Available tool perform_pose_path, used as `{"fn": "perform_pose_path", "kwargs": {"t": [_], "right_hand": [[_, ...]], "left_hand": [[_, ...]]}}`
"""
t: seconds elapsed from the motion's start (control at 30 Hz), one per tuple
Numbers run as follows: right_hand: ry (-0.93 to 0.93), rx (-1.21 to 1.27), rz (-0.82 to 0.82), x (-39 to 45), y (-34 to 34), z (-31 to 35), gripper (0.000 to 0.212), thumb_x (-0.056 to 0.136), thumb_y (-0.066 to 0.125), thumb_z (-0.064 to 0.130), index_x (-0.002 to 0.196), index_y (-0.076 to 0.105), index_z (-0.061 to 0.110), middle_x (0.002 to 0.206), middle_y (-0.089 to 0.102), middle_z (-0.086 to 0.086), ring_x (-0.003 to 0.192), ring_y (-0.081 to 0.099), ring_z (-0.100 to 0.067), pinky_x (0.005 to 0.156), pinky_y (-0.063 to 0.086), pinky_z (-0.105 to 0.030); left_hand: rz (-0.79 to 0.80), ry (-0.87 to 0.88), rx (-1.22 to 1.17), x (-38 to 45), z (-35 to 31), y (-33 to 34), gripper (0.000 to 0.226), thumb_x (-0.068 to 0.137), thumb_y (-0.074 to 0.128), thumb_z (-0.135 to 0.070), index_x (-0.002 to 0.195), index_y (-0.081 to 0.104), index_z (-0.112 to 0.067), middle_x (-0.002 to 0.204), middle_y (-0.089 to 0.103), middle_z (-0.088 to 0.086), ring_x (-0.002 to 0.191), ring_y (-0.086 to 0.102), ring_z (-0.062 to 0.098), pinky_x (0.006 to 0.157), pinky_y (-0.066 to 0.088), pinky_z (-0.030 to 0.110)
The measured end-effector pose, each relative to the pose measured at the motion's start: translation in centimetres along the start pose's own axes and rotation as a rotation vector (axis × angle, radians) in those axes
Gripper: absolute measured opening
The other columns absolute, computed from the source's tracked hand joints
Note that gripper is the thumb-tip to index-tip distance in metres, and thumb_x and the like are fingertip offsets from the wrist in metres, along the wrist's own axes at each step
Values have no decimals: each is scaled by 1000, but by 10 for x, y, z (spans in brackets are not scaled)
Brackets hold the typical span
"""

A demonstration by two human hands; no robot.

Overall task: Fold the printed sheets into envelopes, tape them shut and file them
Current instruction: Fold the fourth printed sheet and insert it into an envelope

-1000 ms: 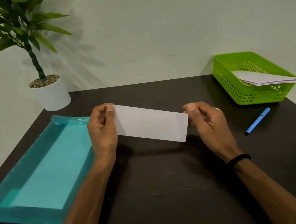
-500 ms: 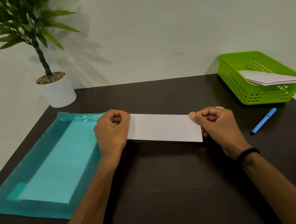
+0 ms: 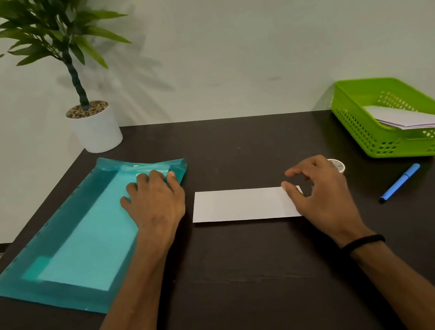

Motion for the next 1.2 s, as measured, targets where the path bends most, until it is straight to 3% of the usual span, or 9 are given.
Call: {"fn": "perform_pose_path", "kwargs": {"t": [0.13,0.27,0.4,0.63,0.77,0.87,1.03,1.13,1.2], "right_hand": [[-168,19,-14,-5,5,21,14,89,81,17,103,77,13,105,64,2,97,61,-14,82,55,-30],[-225,93,0,-7,17,42,13,91,79,19,103,77,14,106,66,2,97,62,-12,83,58,-31],[-303,175,93,1,50,85,12,94,77,21,106,76,17,108,70,3,99,65,-10,90,60,-36],[-382,212,320,29,137,162,14,97,66,15,106,76,13,107,75,-1,100,67,-20,93,54,-34],[-326,46,463,58,178,182,17,97,54,9,94,71,7,100,73,-10,93,67,-30,85,57,-45],[-220,-79,515,83,193,189,9,98,57,17,92,62,14,107,70,-11,97,66,-32,83,57,-42],[-132,-219,536,112,212,192,14,94,67,25,99,62,12,102,63,-8,90,65,-31,72,51,-36],[-32,-162,596,123,216,193,26,88,73,22,110,67,9,108,69,-7,96,68,-30,83,59,-39],[21,-126,643,129,215,195,24,87,75,18,110,71,10,107,73,-9,95,71,-27,77,57,-34]], "left_hand": [[51,9,35,5,4,-5,37,108,43,-34,134,59,-12,139,55,14,127,48,35,106,41,56],[176,13,143,12,1,-4,43,105,51,-32,146,48,-18,153,40,11,140,35,35,113,34,58],[271,15,140,31,10,-6,57,104,53,-48,153,43,-21,159,30,7,148,25,36,114,35,60],[369,47,98,69,54,-8,118,66,55,-97,162,17,-41,165,30,5,144,43,35,108,44,51],[325,103,72,75,61,0,120,70,62,-89,163,3,-42,166,31,6,145,43,35,108,44,50],[317,98,25,79,62,3,124,69,67,-85,163,-3,-43,165,34,7,144,44,35,108,45,52],[207,111,-115,71,65,0,127,64,76,-82,163,11,-37,160,42,4,141,48,28,106,46,45],[129,112,-253,67,72,-2,122,62,81,-77,161,25,-33,157,47,1,139,50,24,107,44,40],[108,106,-337,66,75,-4,120,63,84,-72,161,28,-31,155,48,2,137,51,24,106,44,38]]}}
Point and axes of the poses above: each hand's wrist, its own x-axis towards the middle knuckle, its own y-axis out of the palm, z = x × y, the point moved 5 cm from there along x, towards the middle knuckle
